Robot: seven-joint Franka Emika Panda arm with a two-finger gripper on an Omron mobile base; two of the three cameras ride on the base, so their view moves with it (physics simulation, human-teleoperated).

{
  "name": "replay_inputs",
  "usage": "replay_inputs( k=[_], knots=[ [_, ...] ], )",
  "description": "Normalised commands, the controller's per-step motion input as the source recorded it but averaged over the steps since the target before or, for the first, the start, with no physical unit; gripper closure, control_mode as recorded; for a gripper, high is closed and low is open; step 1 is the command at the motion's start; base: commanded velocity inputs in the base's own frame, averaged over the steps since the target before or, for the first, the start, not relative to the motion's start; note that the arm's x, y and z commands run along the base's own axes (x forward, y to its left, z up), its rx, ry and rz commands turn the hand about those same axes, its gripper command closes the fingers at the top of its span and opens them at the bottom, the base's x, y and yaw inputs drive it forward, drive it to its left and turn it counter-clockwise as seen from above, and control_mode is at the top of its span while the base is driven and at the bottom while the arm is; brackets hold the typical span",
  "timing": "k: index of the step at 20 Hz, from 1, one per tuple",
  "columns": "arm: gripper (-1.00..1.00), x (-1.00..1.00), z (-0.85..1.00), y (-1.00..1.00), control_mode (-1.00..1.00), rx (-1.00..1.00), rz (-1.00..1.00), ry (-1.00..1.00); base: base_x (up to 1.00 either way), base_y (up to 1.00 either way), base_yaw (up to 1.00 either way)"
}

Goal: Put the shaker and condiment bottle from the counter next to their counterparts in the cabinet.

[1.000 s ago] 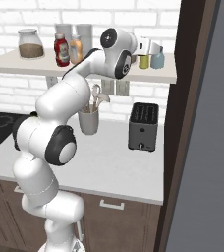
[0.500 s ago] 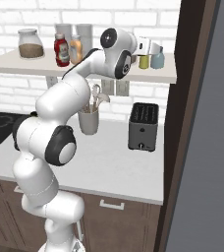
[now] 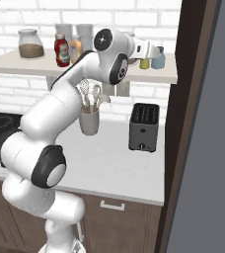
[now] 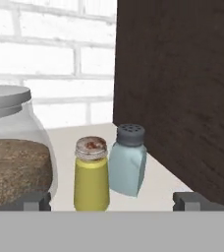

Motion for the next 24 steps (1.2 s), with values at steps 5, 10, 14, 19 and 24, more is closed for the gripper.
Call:
replay_inputs(
  k=[5,10,14,19,24],
  knots=[
    [-1.0,-0.98,0.0,0.3,-1.0,0.0,0.0,-0.07,0.0,0.0,0.0],
    [-1.0,-0.99,0.0,0.77,-1.0,0.0,0.0,-0.07,0.0,0.0,0.0],
    [-1.0,-1.0,0.0,0.79,-1.0,0.0,0.0,-0.11,0.0,0.0,0.0],
    [-1.0,-1.0,0.0,0.76,-1.0,0.0,0.0,-0.16,0.0,0.0,0.0],
    [-1.0,-1.0,0.0,0.73,-1.0,0.0,0.0,-0.18,0.0,0.0,0.0]
  ],
)
